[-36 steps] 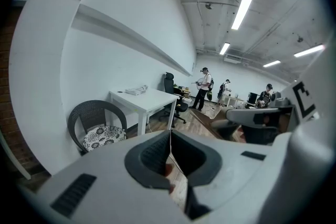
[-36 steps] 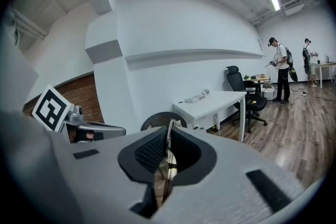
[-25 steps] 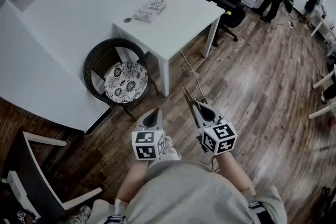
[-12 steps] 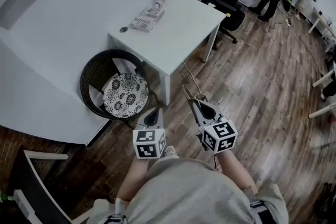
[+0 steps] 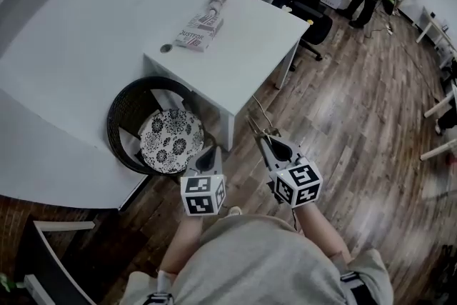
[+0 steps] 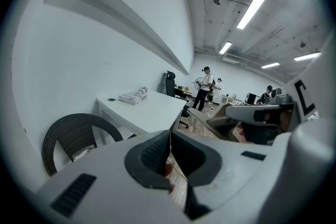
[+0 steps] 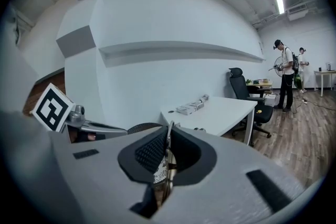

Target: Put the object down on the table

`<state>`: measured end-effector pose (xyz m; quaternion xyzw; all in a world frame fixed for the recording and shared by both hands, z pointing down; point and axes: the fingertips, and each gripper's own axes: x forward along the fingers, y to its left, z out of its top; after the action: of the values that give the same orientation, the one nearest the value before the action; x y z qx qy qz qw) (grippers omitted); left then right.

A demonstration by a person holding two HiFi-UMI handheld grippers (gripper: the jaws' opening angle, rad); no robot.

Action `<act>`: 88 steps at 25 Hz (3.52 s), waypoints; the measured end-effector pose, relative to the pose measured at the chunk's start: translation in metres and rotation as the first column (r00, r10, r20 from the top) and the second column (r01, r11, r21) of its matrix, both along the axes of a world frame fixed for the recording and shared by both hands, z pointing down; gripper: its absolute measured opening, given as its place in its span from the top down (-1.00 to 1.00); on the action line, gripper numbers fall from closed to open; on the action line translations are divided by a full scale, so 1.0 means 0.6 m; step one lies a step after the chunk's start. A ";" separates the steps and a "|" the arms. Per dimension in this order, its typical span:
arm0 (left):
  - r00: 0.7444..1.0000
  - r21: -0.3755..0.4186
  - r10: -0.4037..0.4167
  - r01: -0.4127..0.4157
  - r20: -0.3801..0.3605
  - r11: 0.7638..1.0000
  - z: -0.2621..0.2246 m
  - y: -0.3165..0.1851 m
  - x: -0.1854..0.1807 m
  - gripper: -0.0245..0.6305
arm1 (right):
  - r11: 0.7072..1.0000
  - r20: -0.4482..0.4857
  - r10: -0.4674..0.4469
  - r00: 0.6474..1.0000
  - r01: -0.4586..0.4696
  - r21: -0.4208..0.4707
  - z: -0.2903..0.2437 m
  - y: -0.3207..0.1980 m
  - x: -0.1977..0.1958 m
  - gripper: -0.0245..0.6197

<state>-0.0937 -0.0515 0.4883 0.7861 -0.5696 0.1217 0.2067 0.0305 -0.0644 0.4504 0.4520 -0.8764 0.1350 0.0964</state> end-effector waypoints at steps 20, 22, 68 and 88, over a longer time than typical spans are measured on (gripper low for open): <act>1.000 -0.049 -0.029 0.029 -0.004 0.998 0.045 -0.090 -0.030 0.90 | 1.000 0.011 -0.007 1.000 0.008 -0.020 0.029 -0.112 -0.027 0.87; 0.999 -0.049 -0.042 0.042 -0.003 0.998 0.046 -0.116 -0.034 0.90 | 1.000 0.010 -0.013 1.000 0.013 -0.017 0.031 -0.141 -0.028 0.87; 0.967 -0.116 -0.250 0.253 0.040 0.960 0.090 -0.558 -0.055 0.90 | 0.961 -0.076 -0.254 0.964 0.242 -0.137 0.190 -0.679 -0.117 0.87; 0.962 -0.148 -0.267 0.273 0.062 0.951 0.115 -0.583 -0.066 0.90 | 0.942 -0.137 -0.279 0.950 0.243 -0.231 0.291 -0.732 -0.142 0.87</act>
<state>-0.1336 -0.4011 0.5572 0.6798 -0.6647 0.1524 0.2699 -0.0544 -0.5039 0.6250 0.3283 -0.8981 0.1749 0.2346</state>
